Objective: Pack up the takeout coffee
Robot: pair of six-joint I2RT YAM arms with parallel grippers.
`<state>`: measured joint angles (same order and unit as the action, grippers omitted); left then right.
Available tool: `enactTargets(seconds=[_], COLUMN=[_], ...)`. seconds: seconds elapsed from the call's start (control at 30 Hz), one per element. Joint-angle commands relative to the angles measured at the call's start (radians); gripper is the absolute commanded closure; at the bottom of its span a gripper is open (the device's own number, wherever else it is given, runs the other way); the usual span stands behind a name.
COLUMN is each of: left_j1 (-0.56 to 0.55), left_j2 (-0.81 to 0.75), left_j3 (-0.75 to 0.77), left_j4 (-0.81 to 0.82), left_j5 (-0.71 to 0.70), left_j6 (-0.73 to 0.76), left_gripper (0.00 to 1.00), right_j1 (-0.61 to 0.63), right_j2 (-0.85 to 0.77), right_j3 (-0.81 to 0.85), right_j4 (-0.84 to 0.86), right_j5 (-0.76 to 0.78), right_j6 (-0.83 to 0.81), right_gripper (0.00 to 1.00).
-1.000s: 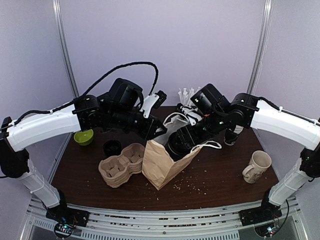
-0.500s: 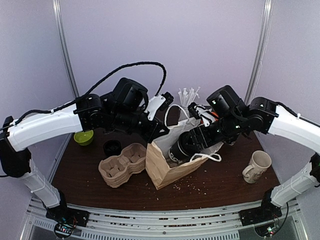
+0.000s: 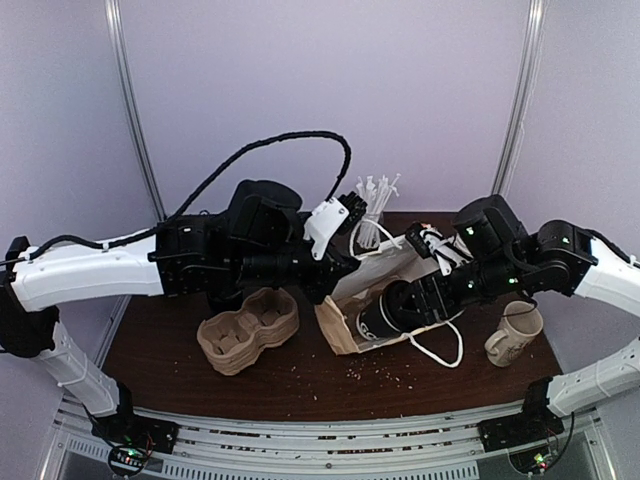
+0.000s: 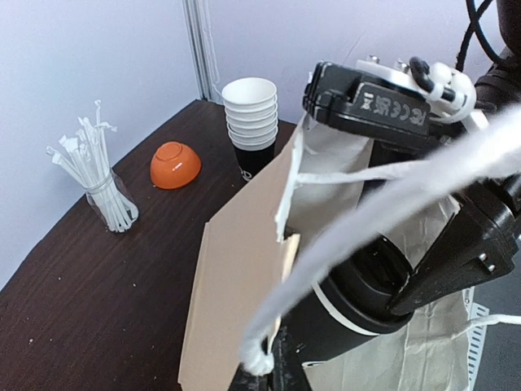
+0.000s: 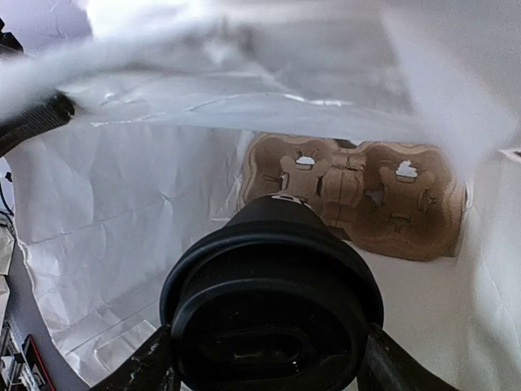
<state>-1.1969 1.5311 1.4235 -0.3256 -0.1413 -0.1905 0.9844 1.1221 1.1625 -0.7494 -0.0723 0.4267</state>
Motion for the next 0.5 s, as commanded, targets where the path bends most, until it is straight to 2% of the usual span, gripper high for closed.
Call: enactTargets(seconds=[0.0, 0.27, 0.47], left_j1=[-0.056, -0.115, -0.122], left_j2=[-0.038, -0.049, -0.037], left_j3=[-0.043, -0.136, -0.153], left_j4=[0.193, 0.309, 0.322], left_j5=[-0.093, -0.242, -0.357], left_j6=[0.089, 0.174, 0.13], left_gripper=[1.0, 1.0, 1.0], right_j1=[0.02, 0.049, 0.051], right_j2=[-0.036, -0.06, -0.087], right_j3=[-0.005, -0.02, -0.06], right_j4=[-0.007, 0.003, 0.034], right_j5=[0.055, 0.175, 0.284], right_j6=[-0.002, -0.039, -0.042], right_gripper=[0.31, 0.31, 0.3])
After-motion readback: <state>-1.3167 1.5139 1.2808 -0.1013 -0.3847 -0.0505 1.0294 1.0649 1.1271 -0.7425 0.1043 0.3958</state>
